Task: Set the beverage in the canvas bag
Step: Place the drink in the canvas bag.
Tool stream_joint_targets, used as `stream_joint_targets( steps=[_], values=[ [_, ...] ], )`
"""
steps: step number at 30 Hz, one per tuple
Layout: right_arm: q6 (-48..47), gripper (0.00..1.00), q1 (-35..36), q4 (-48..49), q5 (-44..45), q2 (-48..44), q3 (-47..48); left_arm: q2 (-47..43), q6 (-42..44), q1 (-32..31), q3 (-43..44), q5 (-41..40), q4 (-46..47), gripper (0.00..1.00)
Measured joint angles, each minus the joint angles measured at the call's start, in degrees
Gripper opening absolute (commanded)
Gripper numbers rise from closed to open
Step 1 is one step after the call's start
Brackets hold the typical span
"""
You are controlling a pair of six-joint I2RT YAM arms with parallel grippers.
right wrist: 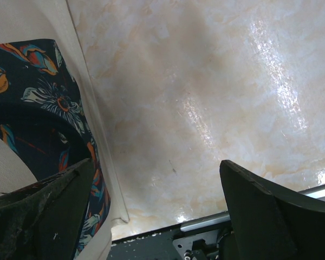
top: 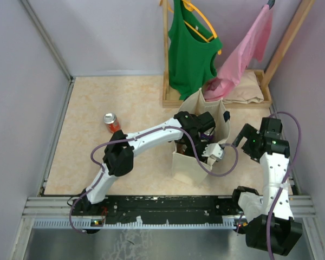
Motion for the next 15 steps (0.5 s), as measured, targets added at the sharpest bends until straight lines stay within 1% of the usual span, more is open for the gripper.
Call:
stream_joint_targets(
  steps=[2,3,6,10,15],
  values=[
    [0.0,0.99,0.0,0.0,0.0,0.09,0.0,-0.02,-0.15,0.0,0.0,-0.07,0.04,0.31],
    [0.0,0.99,0.0,0.0,0.0,0.24,0.0,-0.02,-0.2,0.0,0.0,-0.13,0.04,0.4],
    [0.0,0.99,0.0,0.0,0.0,0.46,0.0,-0.04,-0.33,0.0,0.0,-0.24,0.07,0.58],
    [0.0,0.99,0.0,0.02,0.0,0.46,0.0,-0.15,-0.46,-0.07,0.02,-0.48,0.07,0.73],
    [0.0,0.99,0.0,0.02,0.0,0.46,0.0,-0.57,-0.28,-0.24,0.2,-1.09,0.09,0.82]
  ],
)
